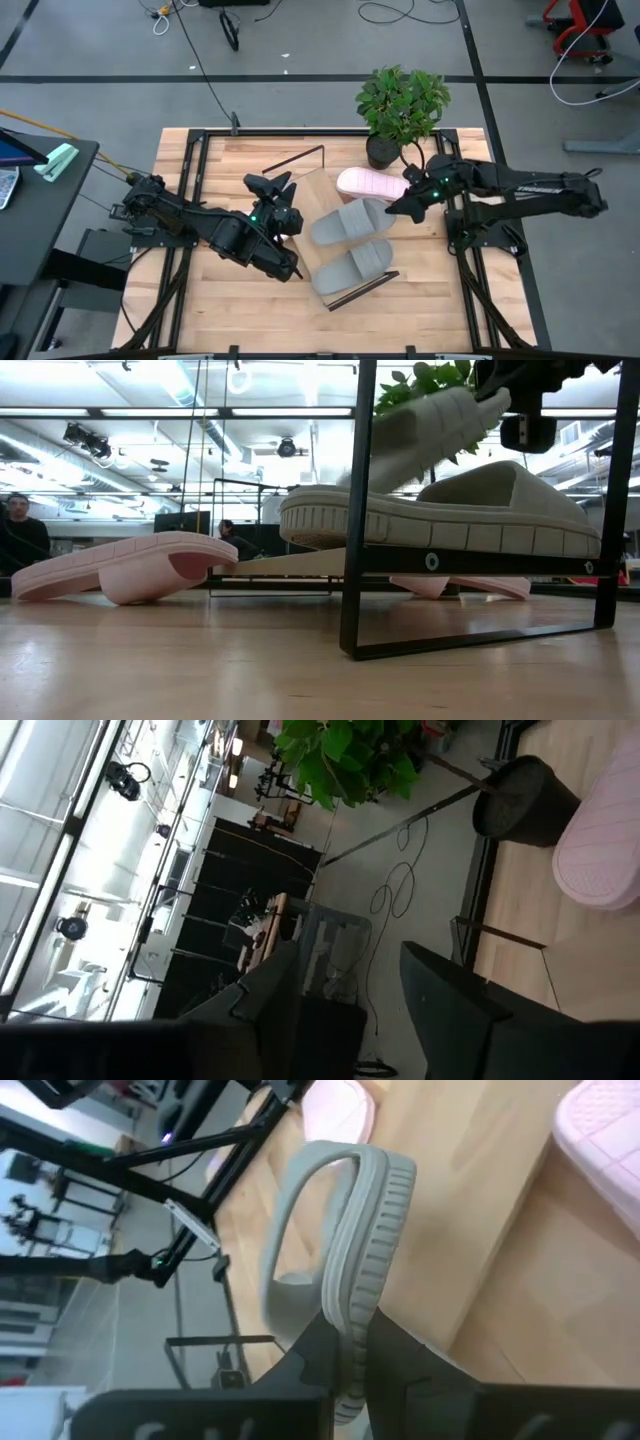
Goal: Pick and place slides into the shelf
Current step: Put the gray slide on the shelf
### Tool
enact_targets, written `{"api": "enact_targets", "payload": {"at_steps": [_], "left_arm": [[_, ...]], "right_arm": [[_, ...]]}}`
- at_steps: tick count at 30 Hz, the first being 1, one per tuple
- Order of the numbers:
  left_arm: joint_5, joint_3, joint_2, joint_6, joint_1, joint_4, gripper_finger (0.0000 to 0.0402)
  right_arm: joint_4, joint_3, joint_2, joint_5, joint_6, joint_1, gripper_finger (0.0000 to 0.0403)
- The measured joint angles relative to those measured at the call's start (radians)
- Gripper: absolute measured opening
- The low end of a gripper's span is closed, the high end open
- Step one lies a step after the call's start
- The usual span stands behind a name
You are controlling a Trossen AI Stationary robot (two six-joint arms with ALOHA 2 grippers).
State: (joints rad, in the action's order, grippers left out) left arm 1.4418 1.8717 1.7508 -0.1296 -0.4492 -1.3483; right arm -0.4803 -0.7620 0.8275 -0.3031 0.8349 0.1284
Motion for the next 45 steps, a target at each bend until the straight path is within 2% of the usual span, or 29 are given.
{"api": "enact_targets", "payload": {"at_steps": [7, 15, 20, 30, 40, 45], "left_arm": [[-0.001, 0.000, 0.000, -0.043, 0.000, 0.000, 0.0174], [-0.001, 0.000, 0.000, -0.044, 0.000, 0.000, 0.0173], [0.000, 0.000, 0.000, -0.044, 0.000, 0.000, 0.0170], [0.000, 0.000, 0.000, -0.043, 0.002, 0.000, 0.0168], [0.000, 0.000, 0.000, -0.042, 0.010, -0.001, 0.0165], [0.000, 0.000, 0.000, -0.042, 0.010, -0.001, 0.0164]], "right_arm": [[0.044, 0.000, 0.036, -0.186, -0.029, 0.076, 0.0030], [0.126, 0.000, 0.096, -0.280, -0.064, 0.125, 0.0030], [0.147, 0.003, 0.100, -0.291, -0.085, 0.139, 0.0030], [0.354, 0.152, 0.049, -0.294, 0.028, 0.115, 0.0030], [0.397, 0.250, 0.047, -0.324, 0.036, 0.112, 0.0030], [0.507, 0.296, 0.047, -0.317, 0.077, 0.112, 0.0030]]}}
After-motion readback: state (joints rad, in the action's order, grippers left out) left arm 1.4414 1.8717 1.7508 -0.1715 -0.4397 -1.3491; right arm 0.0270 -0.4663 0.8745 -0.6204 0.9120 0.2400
